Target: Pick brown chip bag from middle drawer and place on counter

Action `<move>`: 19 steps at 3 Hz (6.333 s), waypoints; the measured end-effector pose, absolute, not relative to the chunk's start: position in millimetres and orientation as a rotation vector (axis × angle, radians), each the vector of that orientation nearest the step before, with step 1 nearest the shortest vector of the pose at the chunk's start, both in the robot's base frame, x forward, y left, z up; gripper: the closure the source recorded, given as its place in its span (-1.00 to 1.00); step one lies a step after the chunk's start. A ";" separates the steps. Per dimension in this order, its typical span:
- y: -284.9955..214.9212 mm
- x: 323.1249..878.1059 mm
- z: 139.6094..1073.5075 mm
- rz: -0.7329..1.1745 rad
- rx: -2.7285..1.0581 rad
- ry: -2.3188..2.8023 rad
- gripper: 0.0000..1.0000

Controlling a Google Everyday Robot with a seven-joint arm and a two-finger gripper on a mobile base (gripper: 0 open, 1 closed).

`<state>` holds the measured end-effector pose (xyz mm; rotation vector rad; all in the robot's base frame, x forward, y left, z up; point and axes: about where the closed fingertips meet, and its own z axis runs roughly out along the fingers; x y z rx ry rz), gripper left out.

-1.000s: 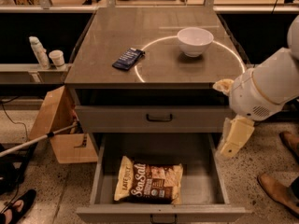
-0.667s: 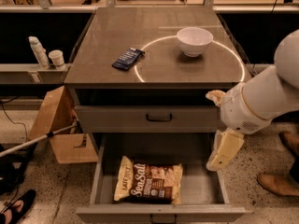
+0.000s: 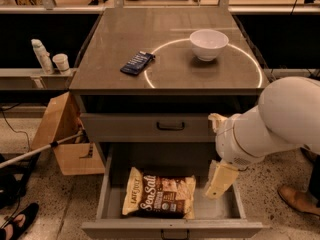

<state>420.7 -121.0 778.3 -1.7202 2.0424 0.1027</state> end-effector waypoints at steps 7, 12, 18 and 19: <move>-101.1 474.3 601.7 0.405 -1.663 2.192 -1.00; -62.3 478.2 539.1 0.411 -1.832 2.021 -1.00; -17.5 485.3 453.9 0.412 -1.920 2.080 -1.00; -9.7 488.8 443.4 0.372 -1.919 2.104 -1.00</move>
Offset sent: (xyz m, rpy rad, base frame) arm 0.0246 -0.0035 -0.0423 0.0062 0.0794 -0.0282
